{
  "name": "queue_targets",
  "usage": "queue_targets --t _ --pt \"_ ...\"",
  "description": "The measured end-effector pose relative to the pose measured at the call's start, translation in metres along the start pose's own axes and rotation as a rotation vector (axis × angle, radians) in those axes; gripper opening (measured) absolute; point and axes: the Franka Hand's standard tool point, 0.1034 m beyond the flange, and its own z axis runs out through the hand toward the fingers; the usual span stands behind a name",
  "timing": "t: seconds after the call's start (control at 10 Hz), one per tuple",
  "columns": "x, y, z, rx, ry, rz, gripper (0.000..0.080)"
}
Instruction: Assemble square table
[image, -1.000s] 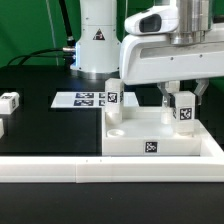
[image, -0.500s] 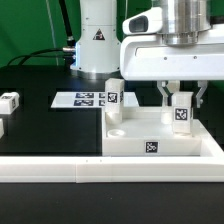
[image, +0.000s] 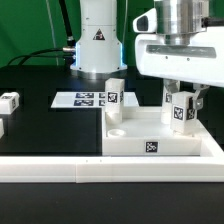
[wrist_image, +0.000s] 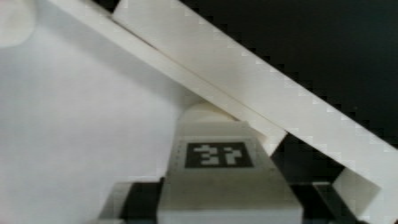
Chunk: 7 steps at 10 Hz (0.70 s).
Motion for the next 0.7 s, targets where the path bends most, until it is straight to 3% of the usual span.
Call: queue_targets --t 0.4,0.5,0.6,0.7 --pt "0.0004 -0.0002 0.0002 0.007 -0.01 0.109 0.0298" --pt "0.0005 -0.0002 0.0002 0.007 -0.01 0.074 0.0516" --pt "0.0022 0.0001 -0.0006 0.002 -0.014 -0.005 0.0607" --pt "0.0042 0.0001 -0.0011 0.002 -0.014 -0.064 0.0607"
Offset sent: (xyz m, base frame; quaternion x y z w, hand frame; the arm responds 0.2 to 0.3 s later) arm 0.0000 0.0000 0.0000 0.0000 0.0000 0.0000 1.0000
